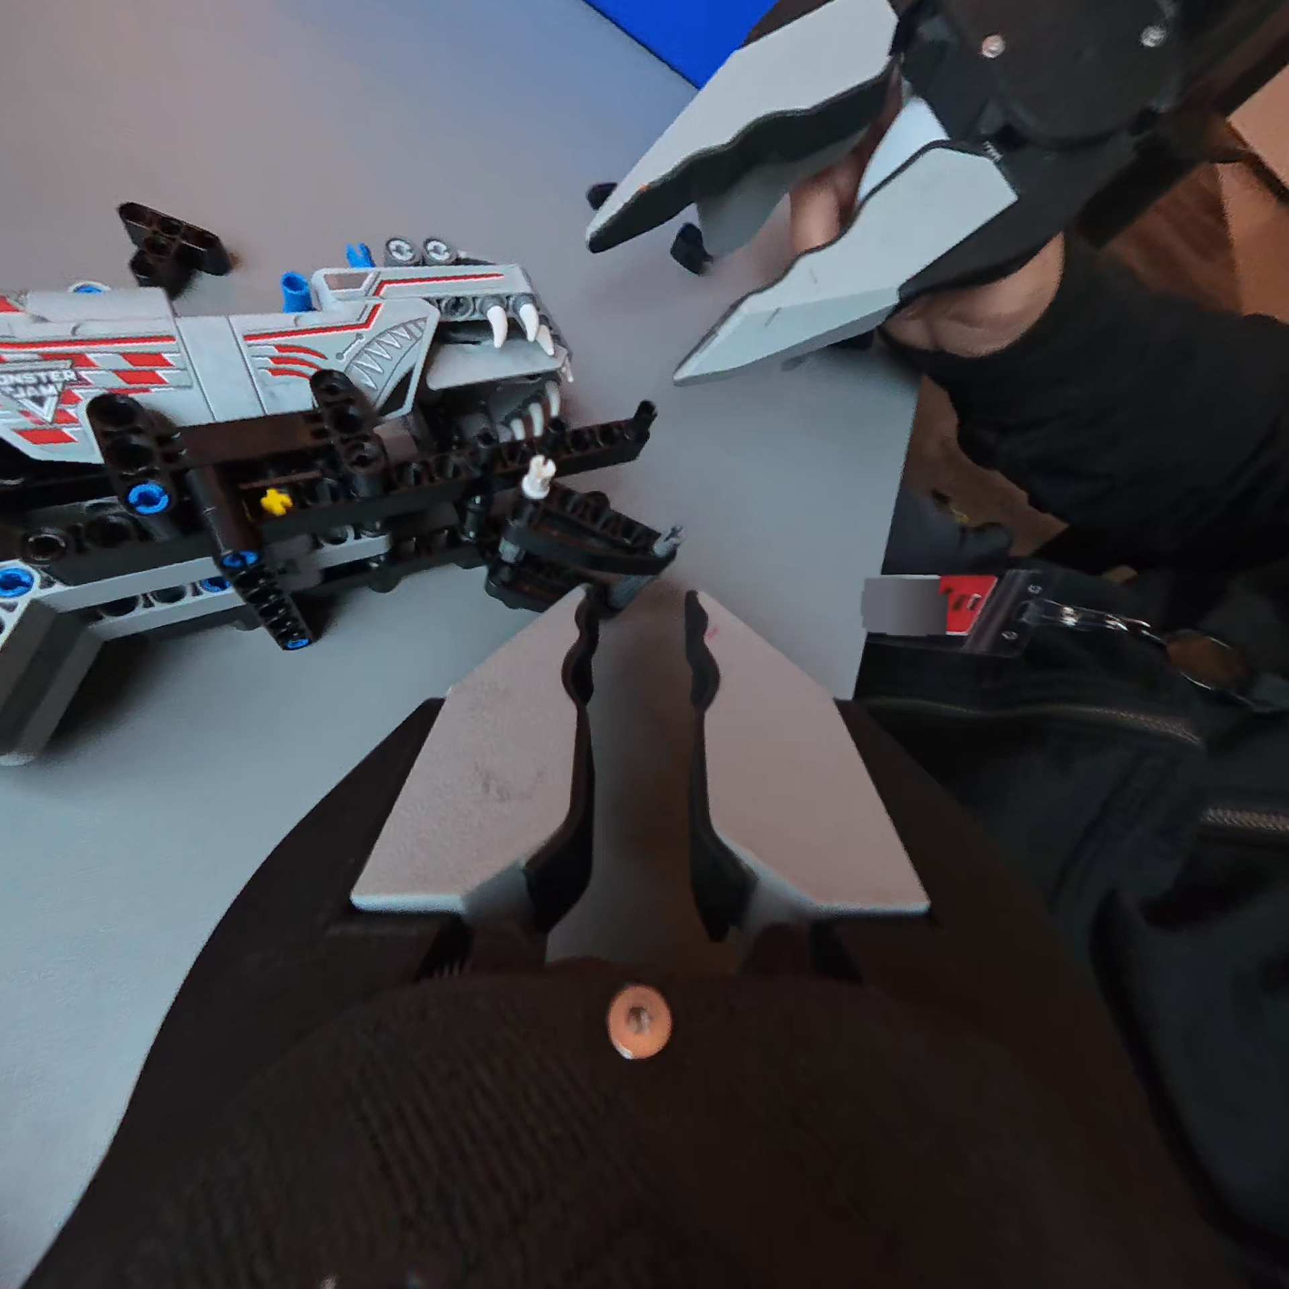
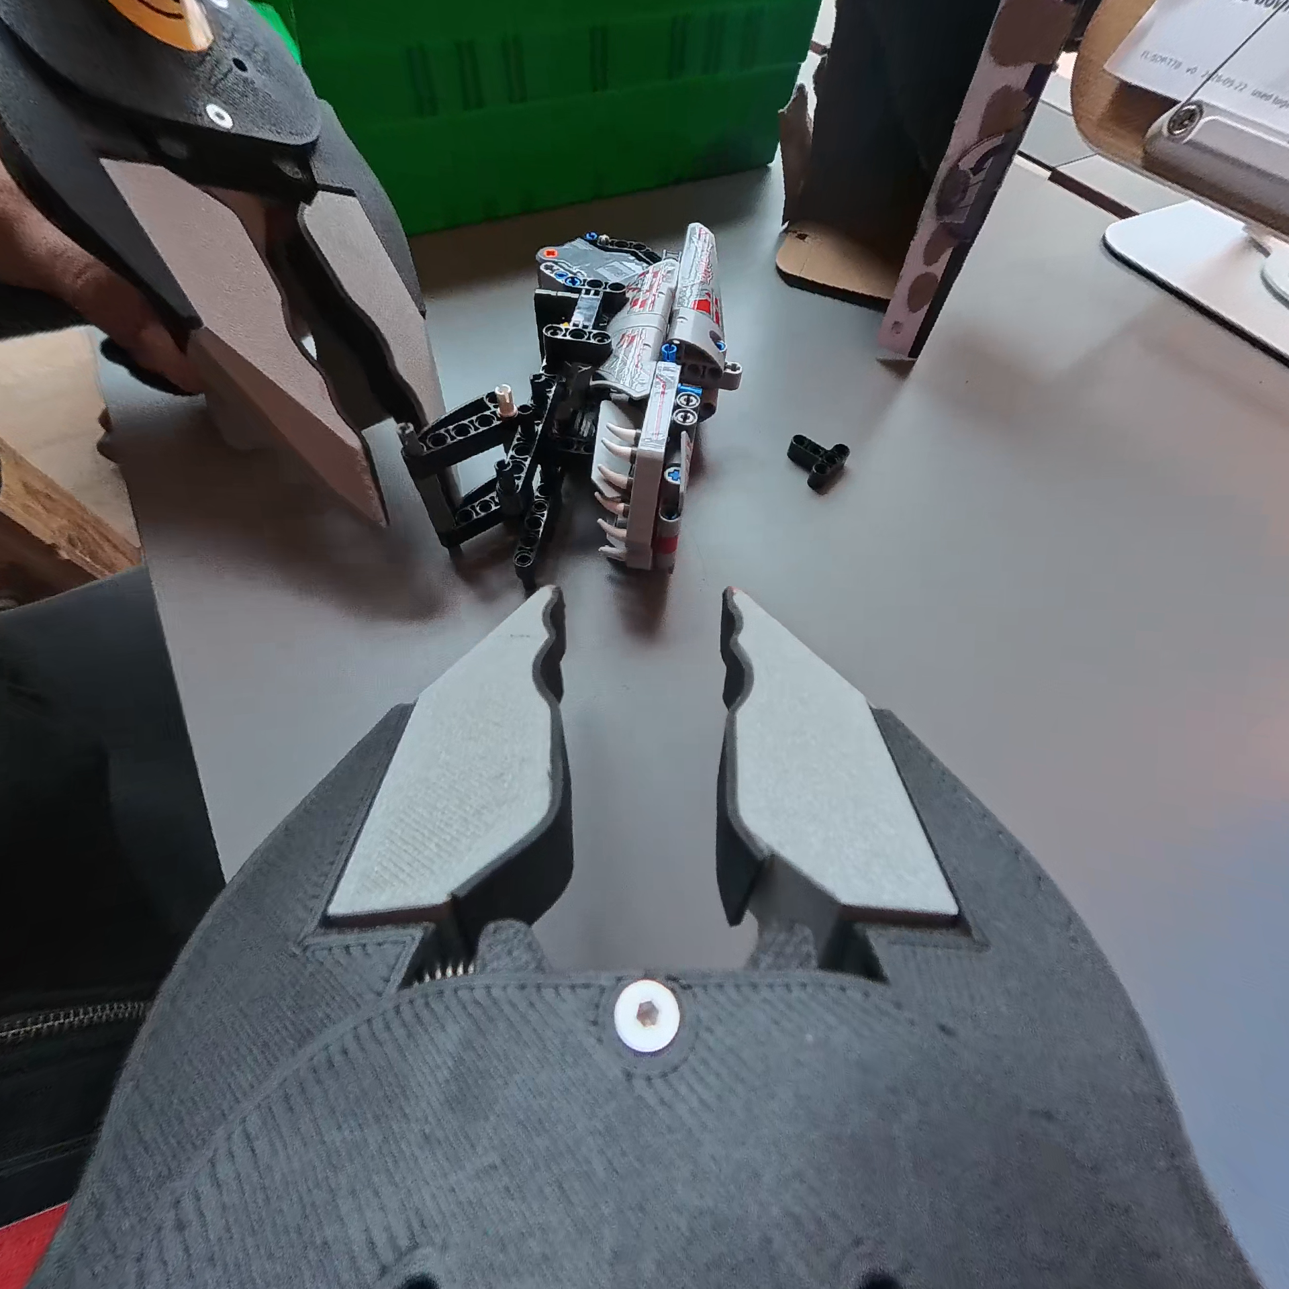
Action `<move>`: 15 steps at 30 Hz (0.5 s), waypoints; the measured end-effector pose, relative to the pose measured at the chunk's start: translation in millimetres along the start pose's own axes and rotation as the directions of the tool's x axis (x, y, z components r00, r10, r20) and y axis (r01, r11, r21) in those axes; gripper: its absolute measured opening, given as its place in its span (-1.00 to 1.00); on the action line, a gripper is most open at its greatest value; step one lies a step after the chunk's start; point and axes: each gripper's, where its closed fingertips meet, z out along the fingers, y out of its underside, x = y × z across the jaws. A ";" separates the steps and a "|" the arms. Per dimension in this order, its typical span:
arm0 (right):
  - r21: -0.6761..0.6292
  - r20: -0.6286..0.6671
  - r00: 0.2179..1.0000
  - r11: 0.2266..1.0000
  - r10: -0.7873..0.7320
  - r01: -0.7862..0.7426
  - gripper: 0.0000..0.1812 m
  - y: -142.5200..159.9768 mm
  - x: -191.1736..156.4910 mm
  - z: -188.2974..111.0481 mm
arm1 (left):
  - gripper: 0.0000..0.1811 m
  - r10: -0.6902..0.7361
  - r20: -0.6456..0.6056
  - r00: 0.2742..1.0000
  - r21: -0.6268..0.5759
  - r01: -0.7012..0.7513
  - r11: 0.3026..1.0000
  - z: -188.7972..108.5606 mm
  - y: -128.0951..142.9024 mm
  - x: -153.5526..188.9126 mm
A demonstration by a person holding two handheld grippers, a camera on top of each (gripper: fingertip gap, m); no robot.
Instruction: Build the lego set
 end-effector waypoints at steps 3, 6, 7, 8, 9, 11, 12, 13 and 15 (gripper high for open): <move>0.004 -0.015 1.000 1.000 -0.011 0.011 -0.58 -0.5 0.6 -0.2 | -0.85 0.021 0.060 0.998 0.036 -0.023 0.999 10.2 -3.4 0.0; 0.009 -0.024 0.999 1.000 -0.026 0.026 -0.60 -1.3 0.2 -0.6 | -1.00 0.093 0.171 0.981 0.048 -0.103 0.994 9.7 -8.5 -8.3; 0.011 -0.025 0.999 0.999 -0.031 0.031 -0.60 -1.6 -0.2 -0.9 | -1.00 0.098 0.177 0.979 0.067 -0.111 0.992 8.3 -11.8 -7.8; 0.013 -0.026 0.999 0.999 -0.035 0.035 -0.60 -1.7 -0.6 -1.0 | -1.00 0.092 0.156 0.984 0.077 -0.105 0.991 8.0 -12.8 -5.0; 0.013 -0.026 0.999 0.999 -0.037 0.037 -0.60 -1.9 -0.8 -1.1 | -1.00 0.078 0.126 0.989 0.074 -0.088 0.993 8.7 -11.6 -2.3; 0.018 -0.019 0.999 0.999 -0.043 0.043 -0.59 -2.5 -2.3 -1.5 | -1.00 0.059 0.112 0.992 0.073 -0.068 0.995 8.1 -9.8 -3.1; 0.021 -0.016 0.999 0.999 -0.046 0.046 -0.59 -2.8 -3.0 -1.7 | -1.00 0.064 0.101 0.993 0.078 -0.072 0.994 6.8 -10.5 -1.3; 0.022 -0.016 0.999 0.999 -0.047 0.047 -0.59 -2.8 -3.1 -1.9 | -1.00 0.078 0.083 0.994 0.080 -0.084 0.993 4.7 -11.5 2.3; 0.025 -0.012 0.999 0.998 -0.050 0.050 -0.59 -3.0 -3.9 -2.2 | -1.00 0.140 0.076 0.987 0.063 -0.145 0.987 -2.8 -13.6 8.5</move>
